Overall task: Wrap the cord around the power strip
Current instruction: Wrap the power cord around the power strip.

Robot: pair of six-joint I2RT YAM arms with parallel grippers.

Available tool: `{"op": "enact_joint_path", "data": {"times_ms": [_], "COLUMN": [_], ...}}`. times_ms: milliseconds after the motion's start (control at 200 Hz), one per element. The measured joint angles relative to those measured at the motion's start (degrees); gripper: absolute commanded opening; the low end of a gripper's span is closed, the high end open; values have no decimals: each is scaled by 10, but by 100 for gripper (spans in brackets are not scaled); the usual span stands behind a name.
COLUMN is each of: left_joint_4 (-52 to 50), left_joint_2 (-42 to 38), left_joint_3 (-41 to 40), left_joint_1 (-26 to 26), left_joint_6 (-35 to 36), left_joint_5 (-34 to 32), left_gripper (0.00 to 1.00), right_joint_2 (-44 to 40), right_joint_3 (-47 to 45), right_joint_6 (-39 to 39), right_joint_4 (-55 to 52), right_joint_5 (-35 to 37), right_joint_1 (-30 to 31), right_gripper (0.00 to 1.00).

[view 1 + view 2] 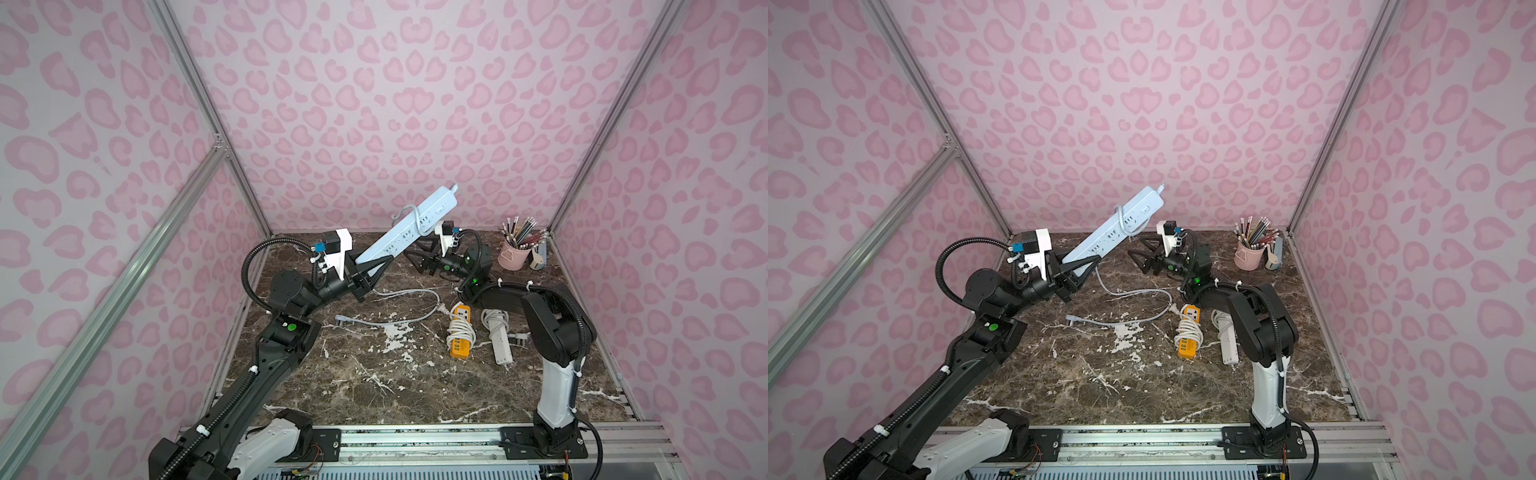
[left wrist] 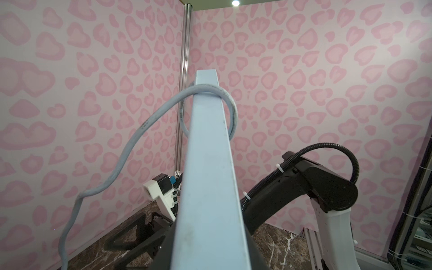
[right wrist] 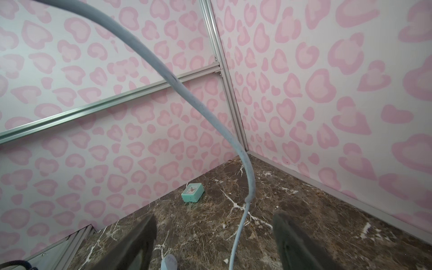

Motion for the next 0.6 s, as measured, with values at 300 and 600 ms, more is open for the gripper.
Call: {"op": "enact_joint_path", "data": {"times_ms": [300,600], "left_joint_4": [-9,-5], "left_joint_2": [-7,-9], "left_joint_3": [1,-3], "left_joint_1": [-19,-20], "left_joint_6": [-15,-33], "left_joint_5": [-13,-28], "left_gripper": [3,3], "right_joint_2": [87,156], "right_joint_3": [166,275], "right_joint_6": [-33,-82], "right_joint_4": [-45,-116], "right_joint_5": [102,181], "right_joint_1": [38,62], "right_gripper": [80,29]}}
